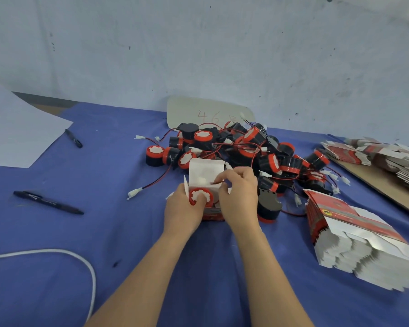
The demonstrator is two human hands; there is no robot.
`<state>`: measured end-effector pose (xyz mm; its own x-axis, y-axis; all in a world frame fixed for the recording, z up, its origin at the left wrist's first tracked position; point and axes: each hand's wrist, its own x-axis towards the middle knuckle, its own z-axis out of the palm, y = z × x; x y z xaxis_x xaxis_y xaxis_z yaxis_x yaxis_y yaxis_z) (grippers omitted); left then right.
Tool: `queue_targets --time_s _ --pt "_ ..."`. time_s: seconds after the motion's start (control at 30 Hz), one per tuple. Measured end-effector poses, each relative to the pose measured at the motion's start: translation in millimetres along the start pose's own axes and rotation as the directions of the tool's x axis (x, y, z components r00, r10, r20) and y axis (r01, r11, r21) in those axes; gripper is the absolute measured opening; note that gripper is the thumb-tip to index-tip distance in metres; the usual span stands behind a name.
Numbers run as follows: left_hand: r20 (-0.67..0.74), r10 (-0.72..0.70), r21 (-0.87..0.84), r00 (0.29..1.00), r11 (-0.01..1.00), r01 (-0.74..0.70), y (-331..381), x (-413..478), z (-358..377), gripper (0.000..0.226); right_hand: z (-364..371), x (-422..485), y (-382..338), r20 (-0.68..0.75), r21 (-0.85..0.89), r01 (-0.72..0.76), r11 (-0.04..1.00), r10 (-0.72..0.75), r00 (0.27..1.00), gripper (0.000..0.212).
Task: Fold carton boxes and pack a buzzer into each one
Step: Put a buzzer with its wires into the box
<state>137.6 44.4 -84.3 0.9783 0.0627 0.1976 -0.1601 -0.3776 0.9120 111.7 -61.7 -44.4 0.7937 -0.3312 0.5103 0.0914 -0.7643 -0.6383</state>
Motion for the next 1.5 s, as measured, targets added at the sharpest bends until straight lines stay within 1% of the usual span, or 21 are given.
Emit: queue_targets --time_s 0.13,0.23,0.3,0.37,0.47,0.5,0.53,0.6,0.63,0.7,0.73,0.83,0.9,0.97,1.07,1.17,1.23,1.3,1.37,1.43,1.5 --pt "0.0 -0.002 0.004 1.0 1.0 0.002 0.6 -0.6 -0.2 0.029 -11.5 -0.6 -1.8 0.146 -0.035 -0.096 0.995 0.1 0.984 0.024" --pt "0.001 0.005 0.01 1.0 1.0 -0.005 -0.5 -0.6 -0.3 0.027 -19.7 1.5 -4.8 0.184 0.037 -0.147 0.988 0.138 0.973 0.019" --pt "0.004 0.011 0.02 1.0 1.0 -0.011 0.2 -0.8 -0.5 0.028 -23.5 2.5 -6.1 0.212 0.067 -0.173 0.983 0.155 0.965 0.021" --pt "0.003 0.012 0.004 1.0 1.0 -0.012 0.4 -0.6 -0.8 0.027 -24.4 2.7 -7.9 0.296 0.038 -0.167 0.985 0.149 0.944 0.008" --pt "0.005 0.001 0.01 1.0 1.0 -0.001 0.9 0.4 -0.6 0.027 -30.4 4.9 -9.8 0.397 -0.006 -0.208 0.978 0.194 0.897 0.03" --pt "0.011 -0.006 0.02 1.0 1.0 0.006 0.7 0.9 -0.3 0.029 -36.0 6.9 -11.1 0.41 -0.039 -0.218 0.975 0.215 0.886 0.032" --pt "0.016 -0.01 0.029 1.0 1.0 0.009 0.4 1.5 0.1 0.03 -42.8 10.2 -11.5 0.429 -0.105 -0.198 0.975 0.224 0.875 0.03" --pt "0.023 -0.009 0.033 1.0 0.999 0.008 -0.7 1.9 0.3 0.03 -57.9 16.5 -14.4 0.503 -0.267 -0.114 0.957 0.24 0.83 0.019" --pt "0.026 -0.011 0.025 1.0 1.0 0.01 -1.2 1.8 0.2 0.029 -63.2 18.7 -16.6 0.532 -0.318 -0.08 0.945 0.248 0.81 0.017" --pt "0.029 -0.018 0.007 0.999 1.0 0.017 -1.5 1.3 0.3 0.03 -67.6 23.0 -20.5 0.556 -0.387 -0.021 0.922 0.251 0.792 0.021" --pt "0.03 -0.02 0.002 0.999 1.0 0.02 -1.5 1.1 0.3 0.031 -66.4 24.3 -22.7 0.556 -0.411 0.014 0.912 0.239 0.796 0.024" --pt "0.029 -0.029 -0.003 0.999 1.0 0.029 -1.4 1.8 1.2 0.027 -57.3 21.8 -31.0 0.511 -0.418 0.073 0.906 0.167 0.843 0.029" --pt "0.02 -0.028 0.003 0.999 1.0 0.028 -2.4 2.3 2.3 0.02 -46.9 19.7 -35.0 0.452 -0.399 0.099 0.911 0.102 0.886 0.025" --pt "0.013 -0.026 0.014 1.0 1.0 0.026 -2.8 3.0 2.7 0.02 -35.3 17.0 -37.8 0.392 -0.364 0.11 0.925 0.045 0.919 0.019" --pt "0.038 -0.02 0.055 0.999 0.998 0.018 -1.6 5.0 2.0 0.025 -21.6 12.3 -35.3 0.368 -0.304 0.135 0.943 -0.015 0.93 0.015" --pt "0.039 0.005 0.057 0.999 0.998 -0.008 -1.1 4.1 1.3 0.027 -17.0 9.3 -26.7 0.324 -0.266 0.108 0.958 -0.017 0.946 0.03" --pt "0.013 0.019 0.028 1.0 0.999 -0.02 -1.0 1.5 0.6 0.026 -15.5 7.3 -19.2 0.309 -0.252 0.079 0.964 0.003 0.951 0.033" --pt "0.007 0.025 0.018 1.0 1.0 -0.025 -0.5 -0.2 -0.2 0.026 -13.3 4.9 -14.4 0.306 -0.212 0.07 0.975 -0.002 0.952 0.028" --pt "0.011 0.026 0.008 1.0 1.0 -0.026 0.2 -0.5 -0.9 0.023 -11.6 2.8 -11.5 0.297 -0.137 0.057 0.989 -0.014 0.955 0.016" --pt "0.012 0.029 0.008 1.0 1.0 -0.029 0.5 -0.6 -1.2 0.019 -11.0 1.8 -8.3 0.276 -0.037 -0.002 0.999 0.013 0.961 0.026" --pt "0.013 0.027 0.009 1.0 1.0 -0.027 0.2 -0.9 -1.1 0.018 -11.3 3.4 -3.2 0.227 0.007 -0.057 0.998 0.054 0.973 0.035"
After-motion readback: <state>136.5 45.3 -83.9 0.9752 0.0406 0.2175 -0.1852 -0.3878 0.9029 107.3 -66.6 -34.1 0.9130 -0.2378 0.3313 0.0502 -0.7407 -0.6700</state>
